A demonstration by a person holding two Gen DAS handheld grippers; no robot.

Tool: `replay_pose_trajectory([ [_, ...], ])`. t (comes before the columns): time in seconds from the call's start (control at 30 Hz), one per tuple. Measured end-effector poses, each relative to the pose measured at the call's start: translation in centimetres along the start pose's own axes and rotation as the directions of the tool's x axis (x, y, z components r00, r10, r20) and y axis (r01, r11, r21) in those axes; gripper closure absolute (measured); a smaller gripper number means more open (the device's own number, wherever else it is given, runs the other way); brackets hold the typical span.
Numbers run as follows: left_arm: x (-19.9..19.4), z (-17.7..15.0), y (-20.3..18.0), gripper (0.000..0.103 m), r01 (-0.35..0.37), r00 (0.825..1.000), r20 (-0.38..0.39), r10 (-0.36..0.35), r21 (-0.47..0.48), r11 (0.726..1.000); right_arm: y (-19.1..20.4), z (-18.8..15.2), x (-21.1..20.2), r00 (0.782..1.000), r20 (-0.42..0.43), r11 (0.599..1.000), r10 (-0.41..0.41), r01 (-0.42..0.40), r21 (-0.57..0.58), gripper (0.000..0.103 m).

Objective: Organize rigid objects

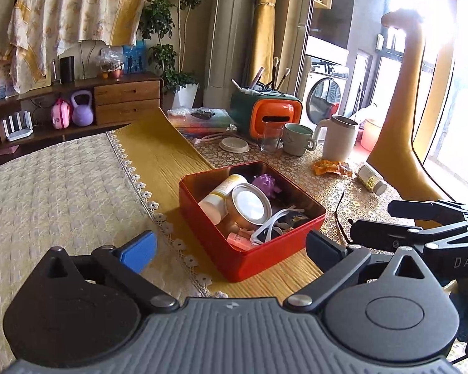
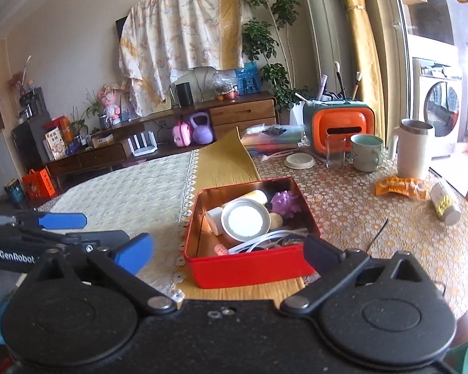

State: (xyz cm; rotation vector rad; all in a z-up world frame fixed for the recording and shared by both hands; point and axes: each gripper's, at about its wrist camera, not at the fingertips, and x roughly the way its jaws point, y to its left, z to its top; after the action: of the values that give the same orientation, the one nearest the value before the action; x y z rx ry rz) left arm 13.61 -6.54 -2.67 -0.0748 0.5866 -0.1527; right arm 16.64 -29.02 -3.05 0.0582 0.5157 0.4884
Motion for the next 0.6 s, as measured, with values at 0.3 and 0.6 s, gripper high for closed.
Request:
replay_pose_trajectory([
  [0.3,-0.9,-1.0,-0.4,0.0,0.003,1.0,0.004,-0.003,-0.012,1.0,0.8,-0.7,-1.4,1.0,0.008,1.0,0.004,-0.004,0.019,0.0],
  [0.6,-1.2,-1.3,-0.3,0.0,-0.031,0.999,0.012,0.031,-0.012,0.999,1.5,-1.3,-1.4,1.0,0.003,0.999,-0.003,0.003,0.042,0.0],
])
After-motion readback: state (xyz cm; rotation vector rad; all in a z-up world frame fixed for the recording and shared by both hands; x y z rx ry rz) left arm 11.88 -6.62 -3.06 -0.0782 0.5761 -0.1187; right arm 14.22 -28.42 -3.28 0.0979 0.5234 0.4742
